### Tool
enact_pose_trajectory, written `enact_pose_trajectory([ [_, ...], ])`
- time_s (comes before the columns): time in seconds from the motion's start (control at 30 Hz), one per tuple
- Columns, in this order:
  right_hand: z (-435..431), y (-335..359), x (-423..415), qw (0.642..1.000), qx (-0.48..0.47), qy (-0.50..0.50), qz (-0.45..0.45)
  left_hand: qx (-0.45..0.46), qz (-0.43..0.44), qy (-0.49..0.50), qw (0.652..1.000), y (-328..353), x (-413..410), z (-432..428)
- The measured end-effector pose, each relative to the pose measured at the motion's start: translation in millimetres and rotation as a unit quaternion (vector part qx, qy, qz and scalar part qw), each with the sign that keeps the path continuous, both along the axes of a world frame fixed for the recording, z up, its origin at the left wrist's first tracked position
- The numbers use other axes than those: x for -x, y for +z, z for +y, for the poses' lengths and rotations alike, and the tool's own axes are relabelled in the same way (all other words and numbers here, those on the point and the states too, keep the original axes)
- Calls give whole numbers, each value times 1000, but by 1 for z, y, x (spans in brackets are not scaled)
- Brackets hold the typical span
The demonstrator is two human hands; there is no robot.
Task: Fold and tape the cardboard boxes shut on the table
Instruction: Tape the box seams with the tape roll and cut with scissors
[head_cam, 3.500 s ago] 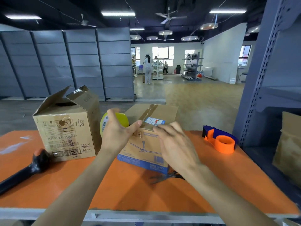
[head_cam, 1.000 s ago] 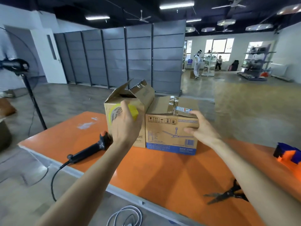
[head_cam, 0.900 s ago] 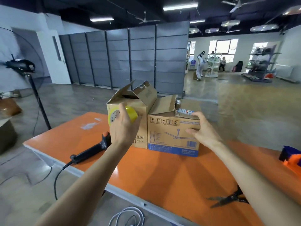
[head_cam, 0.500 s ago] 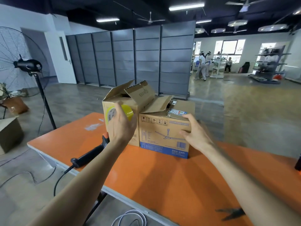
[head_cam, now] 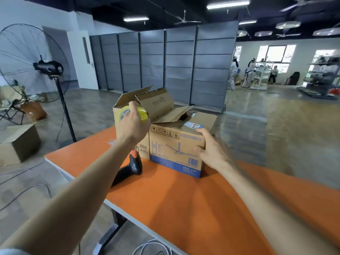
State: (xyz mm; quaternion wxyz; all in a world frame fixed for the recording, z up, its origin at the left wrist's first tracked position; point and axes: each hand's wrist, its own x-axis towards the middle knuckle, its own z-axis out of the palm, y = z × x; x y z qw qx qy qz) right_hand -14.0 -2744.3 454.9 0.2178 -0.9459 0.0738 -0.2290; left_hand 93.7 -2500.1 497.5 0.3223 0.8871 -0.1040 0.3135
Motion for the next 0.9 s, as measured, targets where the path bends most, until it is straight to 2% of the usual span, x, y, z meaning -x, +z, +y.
enact_pose_trajectory([
  [0.27, 48, 5, -39, 999, -9, 37, 24, 8, 34, 33, 999, 4, -32, 39],
  [0.5, 82, 3, -71, 998, 0, 57, 20, 5, 26, 53, 998, -4, -48, 61],
  [0.63, 90, 2, -78, 998, 7, 63, 26, 12, 19, 61, 998, -15, -36, 64],
  [0.77, 91, 8, -75, 996, -15, 74, 52, 6, 12, 23, 1000, -23, -8, 52],
  [0.9, 86, 14, -52, 994, 2, 97, 51, 1, -6, -12, 1000, -20, 30, 29],
])
